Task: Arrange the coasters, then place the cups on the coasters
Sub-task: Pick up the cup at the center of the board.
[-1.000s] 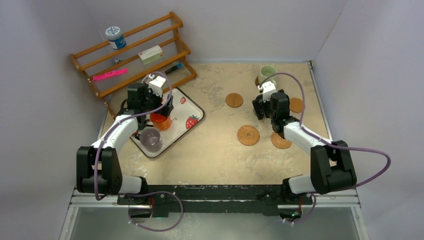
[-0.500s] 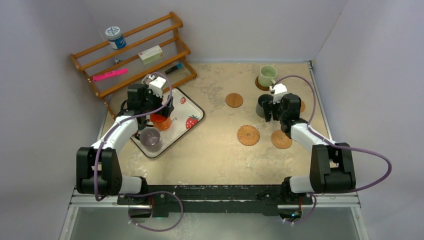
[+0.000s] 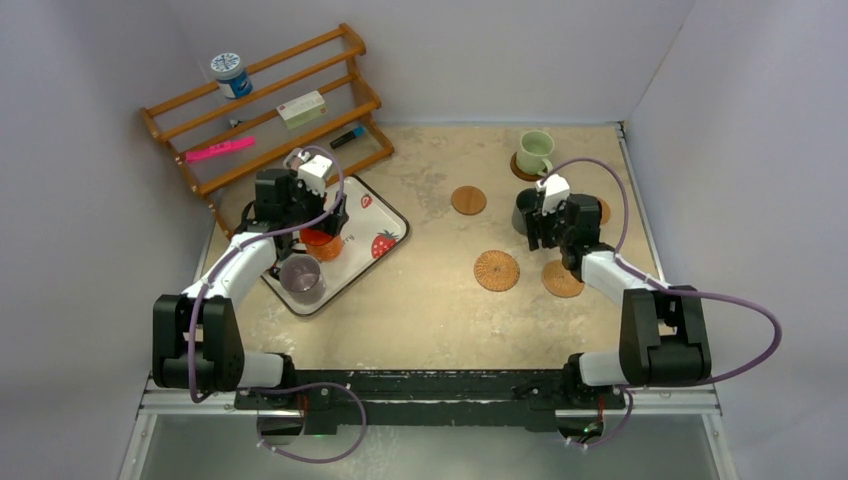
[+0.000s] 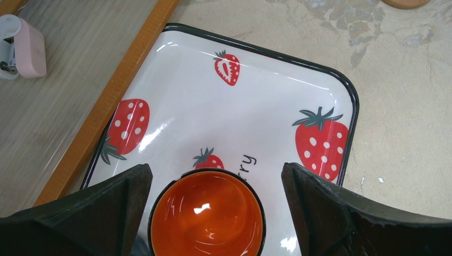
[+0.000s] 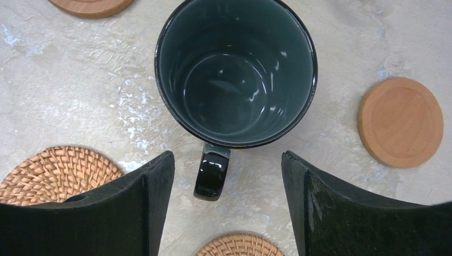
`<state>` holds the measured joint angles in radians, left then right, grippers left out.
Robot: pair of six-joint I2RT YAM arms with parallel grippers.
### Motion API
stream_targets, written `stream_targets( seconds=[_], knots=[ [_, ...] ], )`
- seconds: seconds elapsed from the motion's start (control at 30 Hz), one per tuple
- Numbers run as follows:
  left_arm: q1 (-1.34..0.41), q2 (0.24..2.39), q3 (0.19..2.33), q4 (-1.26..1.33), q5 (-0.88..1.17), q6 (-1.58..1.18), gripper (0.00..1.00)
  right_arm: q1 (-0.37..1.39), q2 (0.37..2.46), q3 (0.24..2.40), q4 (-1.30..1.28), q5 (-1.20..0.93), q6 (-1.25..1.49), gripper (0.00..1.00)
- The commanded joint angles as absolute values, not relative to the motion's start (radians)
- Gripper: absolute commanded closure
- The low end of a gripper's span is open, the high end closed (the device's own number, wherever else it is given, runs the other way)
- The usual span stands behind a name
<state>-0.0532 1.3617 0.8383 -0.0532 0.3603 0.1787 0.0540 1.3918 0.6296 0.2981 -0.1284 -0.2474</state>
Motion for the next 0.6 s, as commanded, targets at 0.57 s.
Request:
stream_targets(
  seconds=[0.57],
  knots=[
    [-0.048, 1.340, 0.836, -0.015, 0.387, 0.173, 0.00, 0.052, 1.422, 0.619, 0.382, -0.193, -0.238, 0.65]
  ],
)
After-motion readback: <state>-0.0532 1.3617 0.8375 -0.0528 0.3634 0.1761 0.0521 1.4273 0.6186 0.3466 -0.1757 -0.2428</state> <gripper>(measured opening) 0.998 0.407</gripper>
